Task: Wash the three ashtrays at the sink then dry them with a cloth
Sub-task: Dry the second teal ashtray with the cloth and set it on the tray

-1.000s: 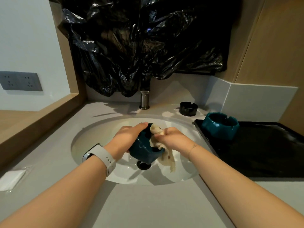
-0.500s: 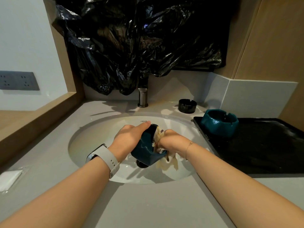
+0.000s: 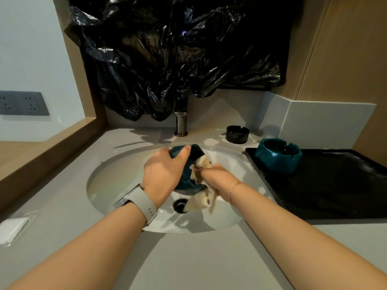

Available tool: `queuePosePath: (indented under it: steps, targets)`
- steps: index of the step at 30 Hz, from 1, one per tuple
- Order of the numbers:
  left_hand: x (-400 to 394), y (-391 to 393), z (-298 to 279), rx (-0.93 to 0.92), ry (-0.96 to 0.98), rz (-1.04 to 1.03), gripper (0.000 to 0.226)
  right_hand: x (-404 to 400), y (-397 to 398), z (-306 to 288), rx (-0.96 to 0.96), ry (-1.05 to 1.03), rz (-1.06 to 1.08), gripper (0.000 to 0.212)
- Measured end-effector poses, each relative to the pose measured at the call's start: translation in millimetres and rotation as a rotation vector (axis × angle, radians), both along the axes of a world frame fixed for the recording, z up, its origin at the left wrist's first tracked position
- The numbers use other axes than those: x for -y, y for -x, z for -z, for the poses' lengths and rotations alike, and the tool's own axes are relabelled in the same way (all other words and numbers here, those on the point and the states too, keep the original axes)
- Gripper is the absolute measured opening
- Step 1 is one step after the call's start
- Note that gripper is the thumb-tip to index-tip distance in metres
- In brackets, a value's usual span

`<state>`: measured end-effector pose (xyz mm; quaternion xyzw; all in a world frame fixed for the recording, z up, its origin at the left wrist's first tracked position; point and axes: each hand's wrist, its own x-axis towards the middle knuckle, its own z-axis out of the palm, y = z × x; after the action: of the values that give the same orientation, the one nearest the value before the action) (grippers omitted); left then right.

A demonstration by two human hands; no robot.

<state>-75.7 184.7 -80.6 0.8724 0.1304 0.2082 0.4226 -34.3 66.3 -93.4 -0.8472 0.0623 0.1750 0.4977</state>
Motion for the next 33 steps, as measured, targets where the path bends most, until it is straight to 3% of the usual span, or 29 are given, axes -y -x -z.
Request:
queuePosePath:
  steps: [1, 3, 5, 8, 12, 17, 24, 27, 29, 31, 33]
  targets:
    - [-1.7, 0.3, -2.0, 0.041, -0.010, -0.038, 0.050, -4.5, 3.1, 2.7, -0.082, -0.141, 0.010, 0.028]
    - [-5.3, 1.2, -4.3, 0.074, -0.012, -0.035, 0.046, -8.9, 5.8, 5.2, -0.083, -0.257, 0.032, 0.025]
    - [-10.3, -0.1, -4.5, 0.013, 0.028, 0.048, 0.045, -5.6, 2.9, 6.2, 0.023, -0.204, 0.041, 0.011]
    - [-17.0, 0.8, -8.8, -0.120, 0.254, 0.224, 0.049, 6.1, -1.2, -1.2, 0.191, 0.013, -0.003, 0.012]
    - [-22.6, 3.0, -9.1, -0.173, 0.157, 0.298, 0.056, 6.8, 2.5, -5.2, 0.258, 0.277, -0.161, 0.016]
    - [-20.4, 2.3, -8.9, -0.254, 0.278, 0.202, 0.036, 4.4, 5.9, -3.5, 0.138, 0.150, -0.253, 0.044]
    - [-7.4, 4.5, -3.4, -0.097, 0.162, 0.210, 0.030, 4.6, -5.4, -3.9, 0.294, 0.287, -0.055, 0.019]
    - [-4.0, 6.7, -4.0, 0.023, 0.119, 0.153, 0.031, 3.3, -0.4, -4.2, 0.274, 0.193, 0.006, 0.010]
    - [-6.9, 5.7, -4.0, 0.072, 0.132, 0.066, 0.038, -2.7, 2.6, 0.5, 0.146, -0.023, 0.029, 0.009]
    - [-10.7, 5.7, -4.4, 0.142, 0.134, 0.007, 0.048, -12.5, 9.7, 4.9, -0.046, -0.287, 0.029, 0.029]
    - [-12.1, 7.3, -4.5, 0.216, 0.104, 0.025, 0.052, -17.4, 9.3, 9.0, -0.095, -0.372, 0.039, 0.037]
